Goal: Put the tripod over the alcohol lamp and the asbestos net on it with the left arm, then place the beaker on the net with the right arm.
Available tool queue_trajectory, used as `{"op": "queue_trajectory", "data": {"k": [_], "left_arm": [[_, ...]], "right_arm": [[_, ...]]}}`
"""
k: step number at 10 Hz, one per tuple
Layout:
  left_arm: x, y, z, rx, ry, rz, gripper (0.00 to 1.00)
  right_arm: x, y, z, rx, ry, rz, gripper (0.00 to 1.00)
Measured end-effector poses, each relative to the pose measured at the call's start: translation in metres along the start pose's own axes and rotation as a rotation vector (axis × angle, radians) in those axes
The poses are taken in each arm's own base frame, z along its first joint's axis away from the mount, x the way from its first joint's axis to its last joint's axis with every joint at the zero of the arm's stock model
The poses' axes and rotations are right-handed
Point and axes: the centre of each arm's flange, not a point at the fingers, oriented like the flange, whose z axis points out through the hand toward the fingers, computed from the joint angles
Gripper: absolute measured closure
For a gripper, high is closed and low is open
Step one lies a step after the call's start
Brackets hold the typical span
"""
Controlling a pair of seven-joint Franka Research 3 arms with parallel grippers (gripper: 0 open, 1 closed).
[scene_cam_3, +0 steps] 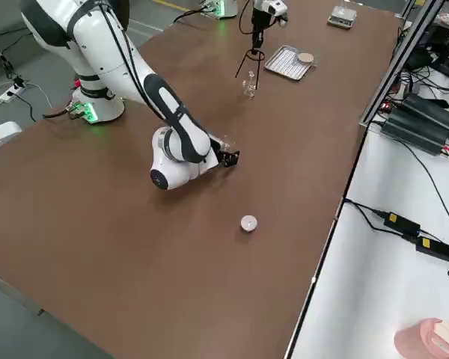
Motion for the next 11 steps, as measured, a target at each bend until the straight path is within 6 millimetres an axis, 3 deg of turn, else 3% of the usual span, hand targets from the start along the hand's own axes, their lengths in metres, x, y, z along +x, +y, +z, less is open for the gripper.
{"op": "queue_trajectory", "data": {"k": [5, 11], "left_arm": [[0.006, 0.003, 0.029, 0.010, -0.001, -0.018, 0.92], [-0.005, 0.008, 0.045, -0.002, -0.004, -0.029, 0.92]], "right_arm": [[0.000, 0.000, 0.001, 0.001, 0.001, -0.001, 0.00], [0.000, 0.000, 0.001, 0.001, 0.002, -0.001, 0.00]]}}
